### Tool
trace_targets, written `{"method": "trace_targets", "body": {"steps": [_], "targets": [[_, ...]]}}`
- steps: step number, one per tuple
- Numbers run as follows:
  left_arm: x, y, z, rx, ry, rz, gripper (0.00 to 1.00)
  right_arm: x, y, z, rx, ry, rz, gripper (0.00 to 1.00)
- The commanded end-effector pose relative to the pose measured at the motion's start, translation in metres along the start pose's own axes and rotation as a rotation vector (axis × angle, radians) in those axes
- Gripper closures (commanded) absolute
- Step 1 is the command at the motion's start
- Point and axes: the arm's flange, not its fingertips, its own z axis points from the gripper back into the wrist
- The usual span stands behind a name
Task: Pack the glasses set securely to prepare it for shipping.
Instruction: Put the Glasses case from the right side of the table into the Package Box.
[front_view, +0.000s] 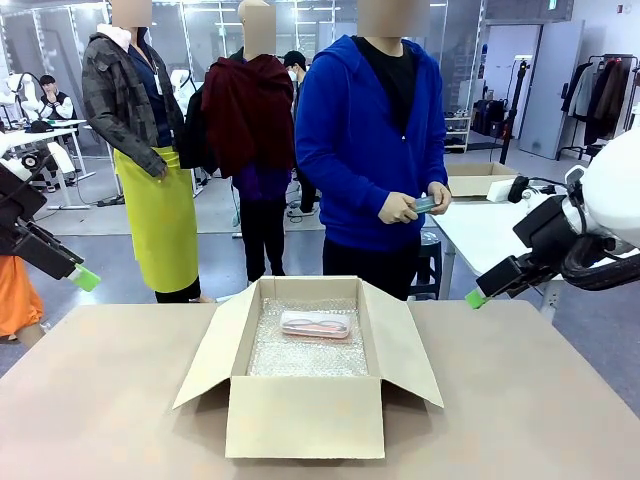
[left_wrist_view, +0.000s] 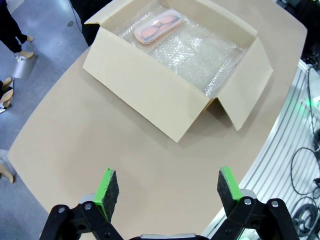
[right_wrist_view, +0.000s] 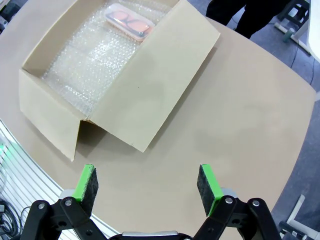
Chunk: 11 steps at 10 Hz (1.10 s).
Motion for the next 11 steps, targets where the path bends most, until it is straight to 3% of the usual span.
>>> {"method": "trace_targets", "body": {"steps": [1, 11], "targets": [[-0.0004, 0.0013, 0.0028, -0.016, -0.017, -0.013, 0.0, 0.0011, -0.0012, -0.0024, -0.008, -0.007, 0.004, 0.0], [-0.0004, 0.0013, 0.0028, -0.016, -0.017, -0.013, 0.0, 0.0011, -0.0012, -0.0024, -0.008, -0.007, 0.004, 0.0]]}}
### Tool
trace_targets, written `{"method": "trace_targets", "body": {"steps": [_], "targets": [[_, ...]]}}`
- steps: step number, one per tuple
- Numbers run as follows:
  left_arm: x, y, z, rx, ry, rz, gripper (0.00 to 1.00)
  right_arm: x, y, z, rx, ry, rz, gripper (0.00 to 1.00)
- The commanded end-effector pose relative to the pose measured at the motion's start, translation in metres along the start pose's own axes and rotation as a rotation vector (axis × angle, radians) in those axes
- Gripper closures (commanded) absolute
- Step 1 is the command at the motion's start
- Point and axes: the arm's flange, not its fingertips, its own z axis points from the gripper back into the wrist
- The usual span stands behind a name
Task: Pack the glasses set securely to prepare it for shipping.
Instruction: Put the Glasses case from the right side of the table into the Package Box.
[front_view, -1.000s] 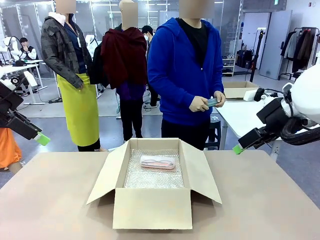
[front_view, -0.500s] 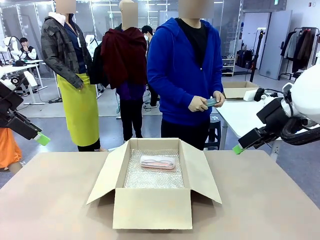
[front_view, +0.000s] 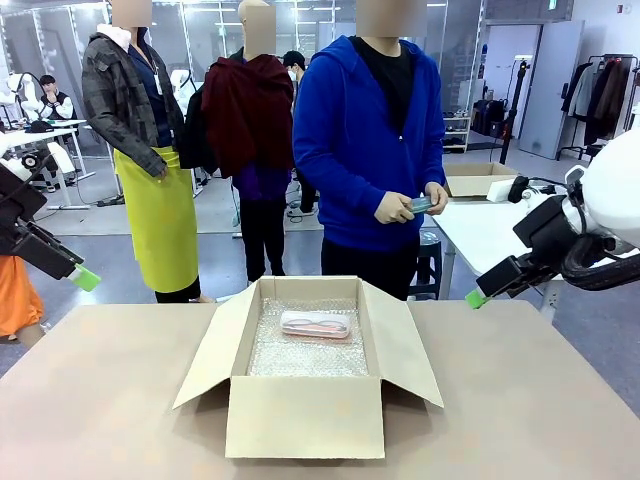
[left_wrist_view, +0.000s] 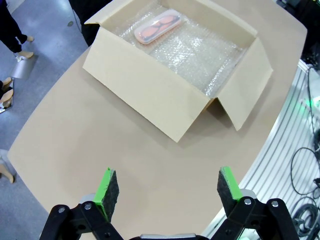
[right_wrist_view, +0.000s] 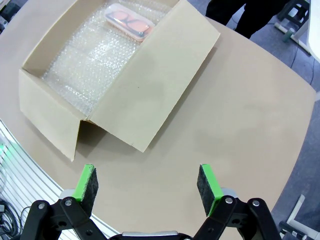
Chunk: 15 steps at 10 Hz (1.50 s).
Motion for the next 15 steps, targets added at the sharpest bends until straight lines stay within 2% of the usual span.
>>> {"method": "trace_targets", "body": {"steps": [1, 15], "targets": [[-0.0003, 0.0013, 0.0028, -0.016, -0.017, -0.013, 0.0, 0.0011, -0.0012, -0.0024, -0.008, -0.007, 0.004, 0.0], [-0.0003, 0.0013, 0.0028, -0.016, -0.017, -0.013, 0.0, 0.0011, -0.0012, -0.0024, -0.008, -0.007, 0.004, 0.0]]}}
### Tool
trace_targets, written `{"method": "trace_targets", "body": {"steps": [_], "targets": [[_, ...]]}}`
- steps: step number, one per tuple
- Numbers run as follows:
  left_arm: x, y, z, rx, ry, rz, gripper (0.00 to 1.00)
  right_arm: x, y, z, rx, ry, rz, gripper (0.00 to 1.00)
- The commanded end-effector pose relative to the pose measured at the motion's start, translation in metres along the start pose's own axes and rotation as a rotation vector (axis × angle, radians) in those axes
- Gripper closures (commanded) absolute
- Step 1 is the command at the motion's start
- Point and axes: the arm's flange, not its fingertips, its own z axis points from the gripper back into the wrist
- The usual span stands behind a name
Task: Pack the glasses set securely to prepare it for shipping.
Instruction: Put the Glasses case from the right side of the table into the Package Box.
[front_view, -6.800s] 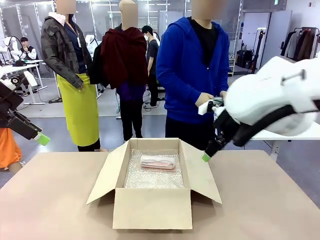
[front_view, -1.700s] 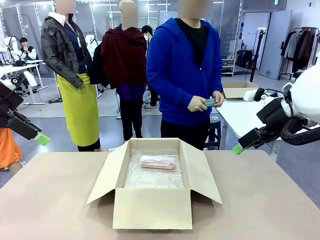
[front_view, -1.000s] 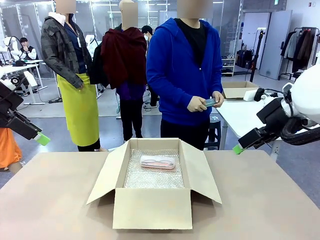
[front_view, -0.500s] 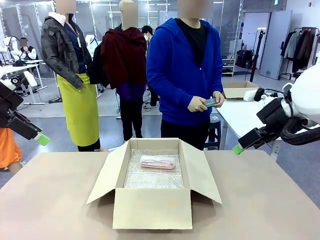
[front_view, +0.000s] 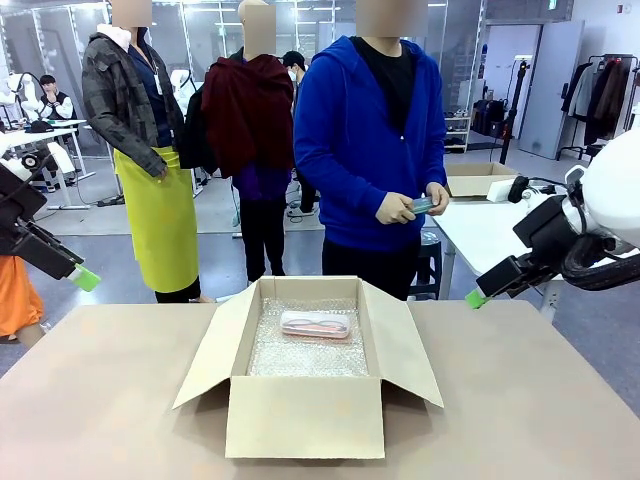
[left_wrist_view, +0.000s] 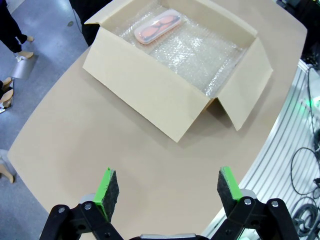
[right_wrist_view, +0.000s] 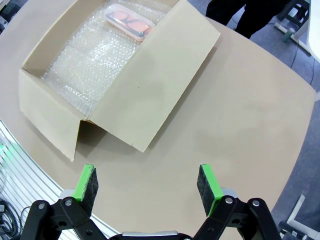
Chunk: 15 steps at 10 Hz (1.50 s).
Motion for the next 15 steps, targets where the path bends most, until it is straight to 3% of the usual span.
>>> {"method": "trace_targets", "body": {"steps": [1, 15], "targets": [[-0.0003, 0.0013, 0.0028, -0.016, -0.017, -0.013, 0.0, 0.0011, -0.0012, -0.0024, -0.008, -0.007, 0.004, 0.0], [-0.0003, 0.0013, 0.0028, -0.016, -0.017, -0.013, 0.0, 0.0011, -0.0012, -0.0024, -0.008, -0.007, 0.004, 0.0]]}}
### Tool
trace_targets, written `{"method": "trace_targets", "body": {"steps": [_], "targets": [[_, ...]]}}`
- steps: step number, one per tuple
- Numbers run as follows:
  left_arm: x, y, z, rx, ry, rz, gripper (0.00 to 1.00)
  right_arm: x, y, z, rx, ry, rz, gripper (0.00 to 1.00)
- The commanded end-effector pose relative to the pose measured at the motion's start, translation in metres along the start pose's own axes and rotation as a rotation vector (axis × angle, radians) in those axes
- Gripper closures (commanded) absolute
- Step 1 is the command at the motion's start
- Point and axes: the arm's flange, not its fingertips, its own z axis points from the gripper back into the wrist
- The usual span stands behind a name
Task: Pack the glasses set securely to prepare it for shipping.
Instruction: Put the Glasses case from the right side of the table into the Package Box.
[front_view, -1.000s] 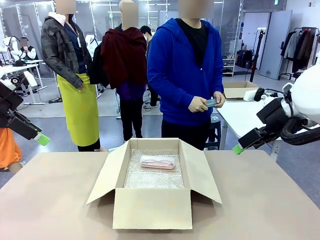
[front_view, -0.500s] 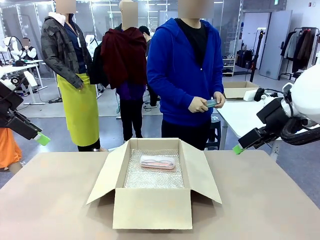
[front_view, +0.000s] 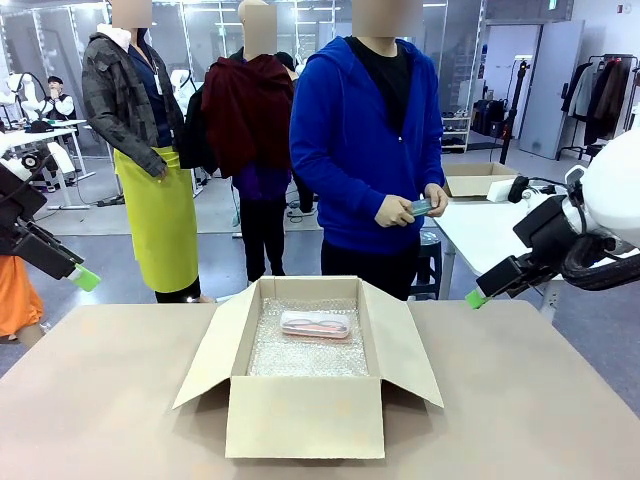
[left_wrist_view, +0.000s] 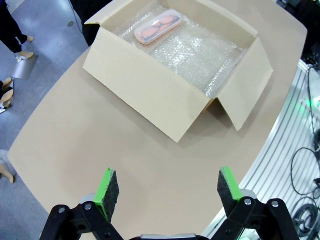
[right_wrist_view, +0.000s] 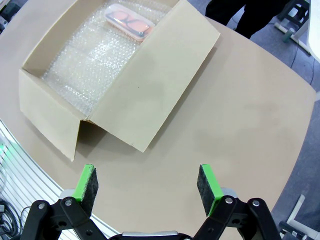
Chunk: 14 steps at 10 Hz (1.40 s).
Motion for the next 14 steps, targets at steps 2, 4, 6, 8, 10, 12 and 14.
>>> {"method": "trace_targets", "body": {"steps": [2, 4, 6, 8, 10, 12, 14], "targets": [[-0.0003, 0.0013, 0.0028, -0.016, -0.017, -0.013, 0.0, 0.0011, -0.0012, -0.0024, -0.008, -0.007, 0.004, 0.0], [-0.0003, 0.0013, 0.0028, -0.016, -0.017, -0.013, 0.0, 0.0011, -0.0012, -0.0024, -0.008, -0.007, 0.004, 0.0], [-0.0003, 0.0013, 0.0028, -0.016, -0.017, -0.013, 0.0, 0.0011, -0.0012, -0.0024, -0.008, -0.007, 0.004, 0.0], [-0.0003, 0.0013, 0.0028, -0.016, -0.017, -0.013, 0.0, 0.0011, -0.0012, -0.0024, -0.008, -0.007, 0.004, 0.0], [-0.0003, 0.0013, 0.0028, -0.016, -0.017, -0.013, 0.0, 0.0011, -0.0012, -0.0024, -0.008, -0.007, 0.004, 0.0], [-0.0003, 0.0013, 0.0028, -0.016, -0.017, -0.013, 0.0, 0.0011, -0.0012, -0.0024, -0.008, -0.007, 0.004, 0.0], [-0.0003, 0.0013, 0.0028, -0.016, -0.017, -0.013, 0.0, 0.0011, -0.0012, -0.0024, -0.008, -0.007, 0.004, 0.0]]}}
